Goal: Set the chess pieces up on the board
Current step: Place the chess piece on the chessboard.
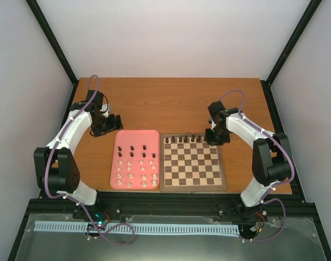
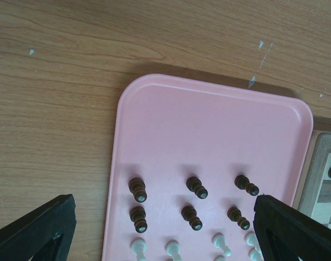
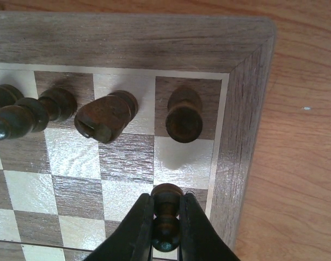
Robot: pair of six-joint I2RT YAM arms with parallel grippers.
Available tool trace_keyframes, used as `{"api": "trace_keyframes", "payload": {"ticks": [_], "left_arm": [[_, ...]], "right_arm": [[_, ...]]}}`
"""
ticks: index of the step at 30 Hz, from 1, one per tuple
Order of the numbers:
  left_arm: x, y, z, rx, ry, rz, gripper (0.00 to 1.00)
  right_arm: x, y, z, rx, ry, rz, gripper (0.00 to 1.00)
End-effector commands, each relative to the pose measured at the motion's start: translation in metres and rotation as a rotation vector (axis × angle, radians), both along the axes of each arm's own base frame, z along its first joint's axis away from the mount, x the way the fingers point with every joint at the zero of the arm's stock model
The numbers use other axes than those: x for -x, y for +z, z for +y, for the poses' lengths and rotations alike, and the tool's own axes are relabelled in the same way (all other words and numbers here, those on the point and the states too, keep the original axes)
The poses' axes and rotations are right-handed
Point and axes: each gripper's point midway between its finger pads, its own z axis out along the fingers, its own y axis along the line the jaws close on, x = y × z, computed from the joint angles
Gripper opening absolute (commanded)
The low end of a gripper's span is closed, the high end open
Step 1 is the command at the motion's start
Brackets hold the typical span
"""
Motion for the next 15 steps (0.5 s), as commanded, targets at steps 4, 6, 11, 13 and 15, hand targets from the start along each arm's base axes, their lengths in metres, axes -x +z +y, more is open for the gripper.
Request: {"api": "trace_keyframes", "payload": {"ticks": [4, 6, 11, 13, 15], "left_arm": [[-0.0066, 0.0092, 0.0014, -0.014, -0.010, -0.027, 1.00], [-0.0068, 0.0095, 0.0012, -0.014, -0.011, -0.029, 1.00], [-0.0064, 0.0098, 0.0011, -0.014, -0.013, -0.029, 1.00], [-0.0064, 0.0104, 0.0010, -0.015, -0.014, -0.031, 1.00], [-0.0059, 0.0098, 0.0011, -0.015, -0.014, -0.029, 1.00]], "right_arm": [[-0.0072, -0.0057, -0.0046, 0.017, -0.013, -0.016, 0.06], [-0.0066, -0.0078, -0.0051, 0.017, -0.016, -0.011, 0.06], [-0.0071, -0.0086, -0.0077, 0.034, -0.025, -0.011, 0.09], [-0.0074, -0.0085, -0.0096, 0.046, -0.029, -0.014, 0.09], [-0.0070, -0.0091, -0.0105, 0.050, -0.029, -0.013, 0.10]]}}
